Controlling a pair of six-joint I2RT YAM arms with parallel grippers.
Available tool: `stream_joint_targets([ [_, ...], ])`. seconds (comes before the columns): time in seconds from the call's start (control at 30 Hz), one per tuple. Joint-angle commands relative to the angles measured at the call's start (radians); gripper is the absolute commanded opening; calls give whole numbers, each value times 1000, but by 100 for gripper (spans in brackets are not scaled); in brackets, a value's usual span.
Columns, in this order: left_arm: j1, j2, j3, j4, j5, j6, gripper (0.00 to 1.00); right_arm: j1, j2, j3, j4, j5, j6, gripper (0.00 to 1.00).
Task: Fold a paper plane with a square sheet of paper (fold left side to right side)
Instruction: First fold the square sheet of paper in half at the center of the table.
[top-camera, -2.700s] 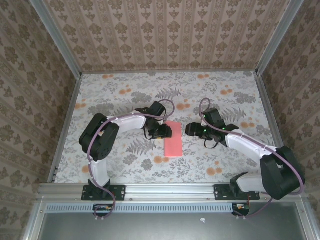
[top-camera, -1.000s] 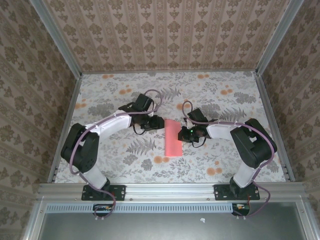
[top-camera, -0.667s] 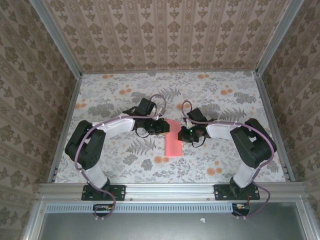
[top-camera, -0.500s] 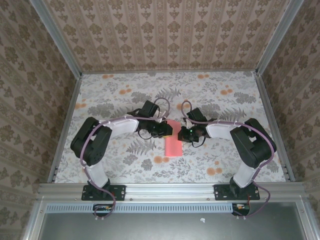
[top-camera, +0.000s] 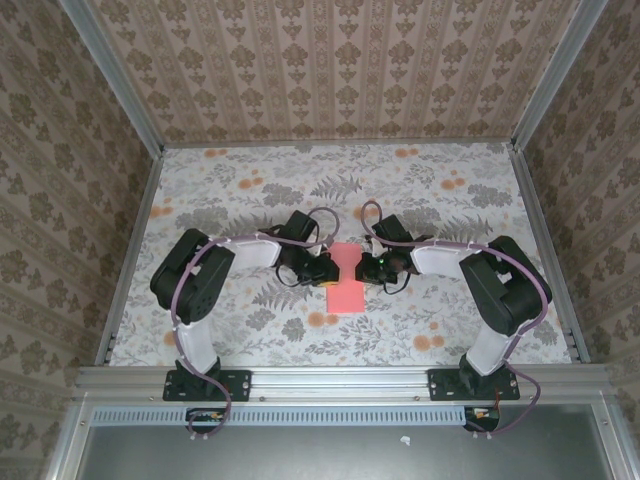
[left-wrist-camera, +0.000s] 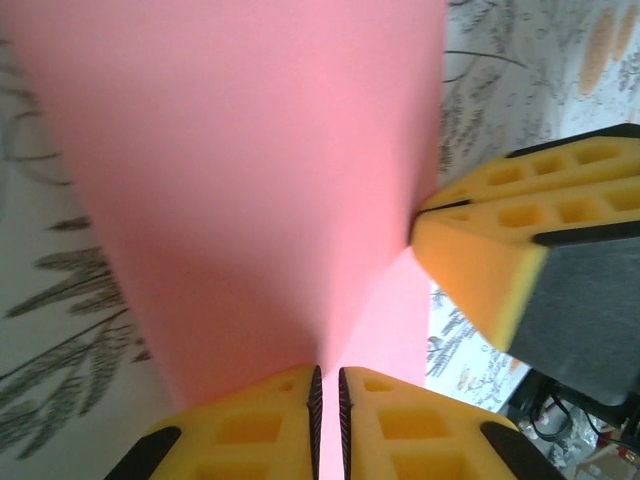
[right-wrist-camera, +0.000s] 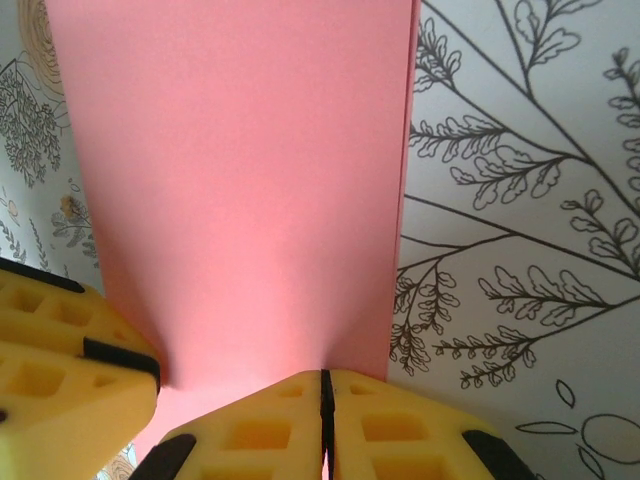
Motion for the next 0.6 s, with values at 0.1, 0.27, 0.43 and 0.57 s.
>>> stream_joint_targets([
  [0.1, 21, 26, -39, -15, -19, 35, 13, 11, 45, -14, -130, 57, -23, 10],
  [0.27, 33, 19, -60, -15, -51, 41, 11, 9, 46, -13, -133, 57, -22, 10],
  [0.43, 59, -35, -75, -48, -64, 67, 9, 9, 47, -13, -131, 57, -21, 10],
  [0.57, 63, -100, -57, -74, -71, 100, 9, 9, 45, -14, -129, 57, -20, 10],
])
